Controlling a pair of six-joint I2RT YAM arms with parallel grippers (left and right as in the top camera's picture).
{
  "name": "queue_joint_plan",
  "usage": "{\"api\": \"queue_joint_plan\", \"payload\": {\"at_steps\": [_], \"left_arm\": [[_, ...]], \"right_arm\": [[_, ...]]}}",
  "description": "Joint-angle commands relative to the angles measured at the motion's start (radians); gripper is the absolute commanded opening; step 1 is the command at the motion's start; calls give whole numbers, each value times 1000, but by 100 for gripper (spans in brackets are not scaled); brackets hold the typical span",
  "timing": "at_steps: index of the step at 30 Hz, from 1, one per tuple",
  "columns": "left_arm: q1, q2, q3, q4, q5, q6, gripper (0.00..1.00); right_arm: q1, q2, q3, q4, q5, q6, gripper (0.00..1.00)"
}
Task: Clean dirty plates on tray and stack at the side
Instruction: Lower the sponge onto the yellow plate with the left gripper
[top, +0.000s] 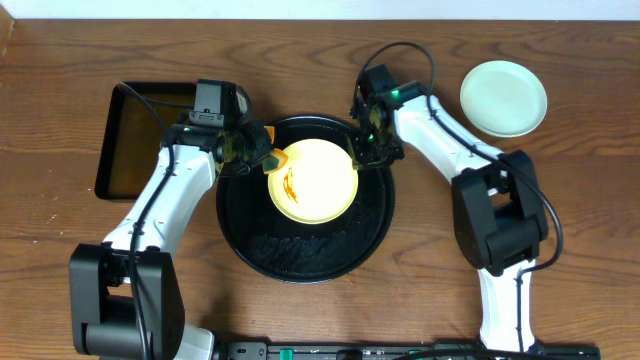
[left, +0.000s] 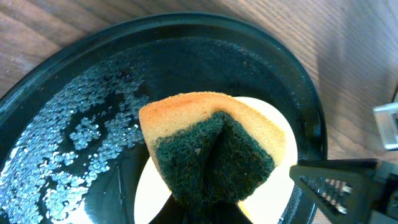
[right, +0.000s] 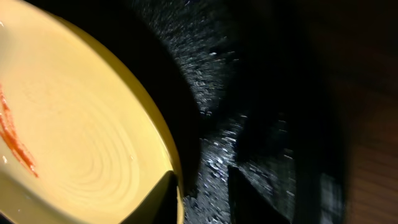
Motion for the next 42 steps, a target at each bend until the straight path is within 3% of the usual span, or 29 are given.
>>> {"api": "queue_joint_plan", "payload": {"at_steps": [1,14,19,21,27,36,42], "left_arm": [[0,5,-14,-29,-56,-10,7],[-1,5,-15,-66,-84,-10,7],[-1,5,-15,-69,-83,-10,8],[-12,5,-15,-81,-82,-14,8],[-76,5,-15,-85,-85,-34,7],[-122,6,-16,-105,-188,-104,7],[-122,6,-22,-122,-188,-103,7]], "right_arm": [[35,42,13,4,-24,1,24],[60,53,14,29,-167,3,19],[70,53,30,68,-150,3,24],[55,53,62,71,-136,14,18],[40,54,85,72,-126,16,17],[46,55,85,19,-102,15,27],[76,76,84,14,-71,19,20]]}}
